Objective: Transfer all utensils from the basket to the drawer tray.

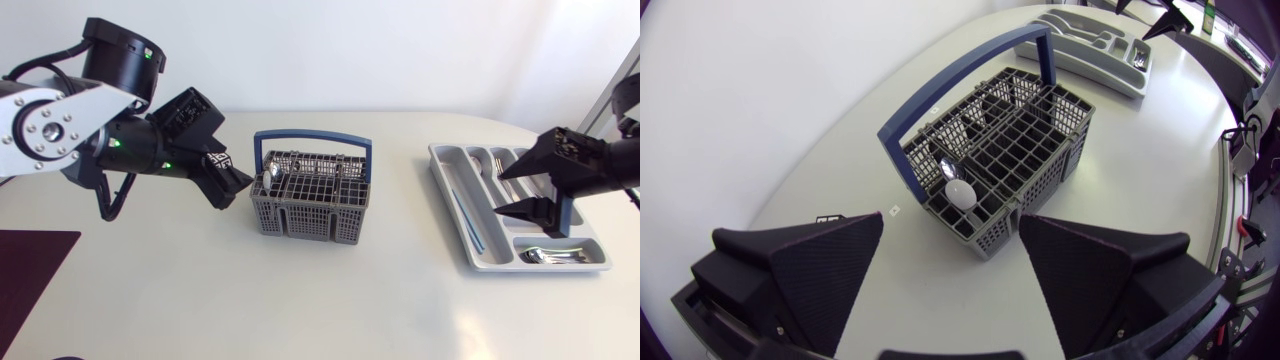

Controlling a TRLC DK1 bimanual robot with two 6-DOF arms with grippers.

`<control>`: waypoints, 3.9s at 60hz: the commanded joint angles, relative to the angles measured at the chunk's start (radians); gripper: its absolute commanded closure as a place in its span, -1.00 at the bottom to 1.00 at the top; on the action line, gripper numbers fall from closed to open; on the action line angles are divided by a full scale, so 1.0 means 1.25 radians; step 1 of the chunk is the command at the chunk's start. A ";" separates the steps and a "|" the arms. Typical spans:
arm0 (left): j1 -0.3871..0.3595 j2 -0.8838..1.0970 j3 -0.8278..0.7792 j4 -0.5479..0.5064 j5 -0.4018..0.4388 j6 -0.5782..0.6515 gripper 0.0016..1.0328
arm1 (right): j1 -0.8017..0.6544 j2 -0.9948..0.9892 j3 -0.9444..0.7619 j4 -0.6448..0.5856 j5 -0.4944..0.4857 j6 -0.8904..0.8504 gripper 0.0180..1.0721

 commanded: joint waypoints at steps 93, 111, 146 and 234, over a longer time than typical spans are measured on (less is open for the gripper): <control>0.130 0.110 -0.235 0.350 0.232 0.176 -0.83 | 0.763 0.512 0.419 0.339 0.230 1.138 0.22; 0.124 0.108 -0.246 0.350 0.232 0.174 -0.83 | 0.774 0.532 0.402 0.360 0.239 1.143 0.62; 0.108 0.093 -0.263 0.350 0.232 0.171 -0.83 | 0.773 0.531 0.347 0.431 0.250 1.129 0.89; 0.057 0.029 -0.150 0.252 0.319 -0.089 -0.51 | 0.560 -0.036 0.216 0.040 0.081 0.919 0.89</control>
